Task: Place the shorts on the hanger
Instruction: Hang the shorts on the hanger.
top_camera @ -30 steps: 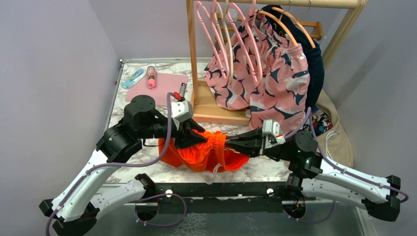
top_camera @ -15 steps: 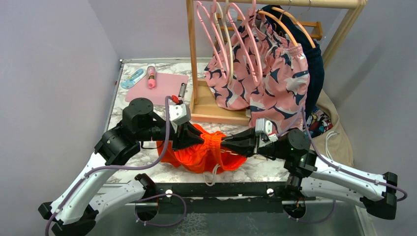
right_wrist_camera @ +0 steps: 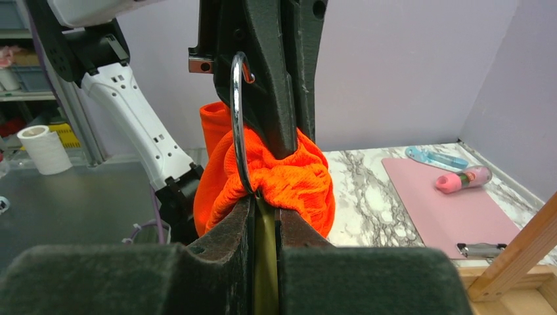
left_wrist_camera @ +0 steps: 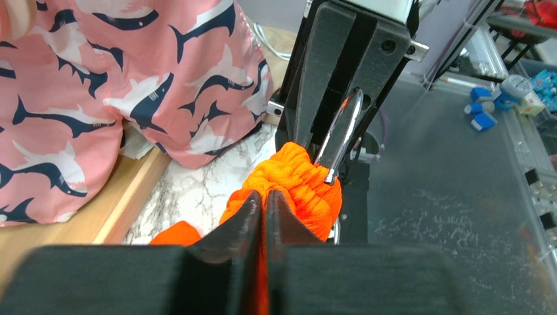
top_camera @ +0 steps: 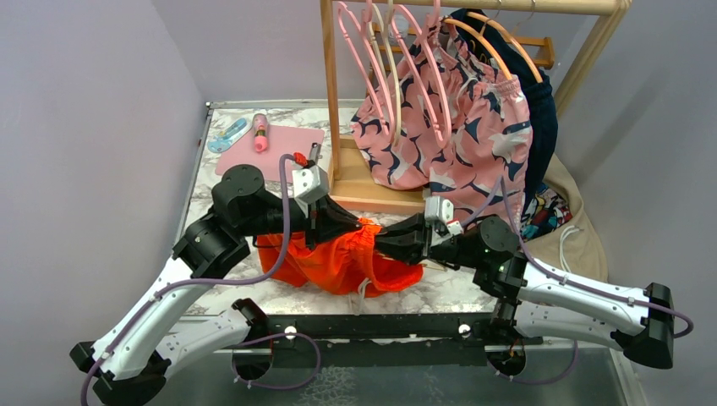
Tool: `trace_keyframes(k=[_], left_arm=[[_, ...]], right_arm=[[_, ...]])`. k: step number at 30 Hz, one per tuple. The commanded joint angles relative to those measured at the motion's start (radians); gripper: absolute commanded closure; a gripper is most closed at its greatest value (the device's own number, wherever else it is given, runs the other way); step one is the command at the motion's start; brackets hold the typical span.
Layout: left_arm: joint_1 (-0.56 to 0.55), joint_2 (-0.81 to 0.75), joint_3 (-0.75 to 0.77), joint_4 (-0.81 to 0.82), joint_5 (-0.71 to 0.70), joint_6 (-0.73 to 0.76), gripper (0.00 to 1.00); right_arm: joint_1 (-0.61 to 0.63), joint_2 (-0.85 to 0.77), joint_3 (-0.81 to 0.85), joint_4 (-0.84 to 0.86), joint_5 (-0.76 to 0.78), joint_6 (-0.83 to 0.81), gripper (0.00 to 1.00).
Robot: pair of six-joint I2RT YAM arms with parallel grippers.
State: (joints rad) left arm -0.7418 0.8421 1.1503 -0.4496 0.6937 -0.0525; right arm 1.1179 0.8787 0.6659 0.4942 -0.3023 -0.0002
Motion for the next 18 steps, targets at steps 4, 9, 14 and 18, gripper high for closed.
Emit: trace_keyframes(k=[4,9,14,18], left_arm=[[-0.007,-0.080,-0.014,0.052,-0.024,-0.008,0.42],[-0.007,-0.119,0.025,0.023,-0.060,0.021,0.30],[-0.007,-0.125,0.085,-0.039,-0.077,0.068,0.29],[-0.007,-0.086,0.128,-0.144,-0.079,0.140,0.28]], right_arm=[[0.008,-0.021,0.023,0.215,0.019,0.034,0.99],[0.008,-0.020,0.023,0.205,0.021,0.029,0.99],[0.008,-0.023,0.032,0.183,0.020,0.026,0.99],[0.008,-0.018,0.055,0.147,0.015,0.017,0.99]])
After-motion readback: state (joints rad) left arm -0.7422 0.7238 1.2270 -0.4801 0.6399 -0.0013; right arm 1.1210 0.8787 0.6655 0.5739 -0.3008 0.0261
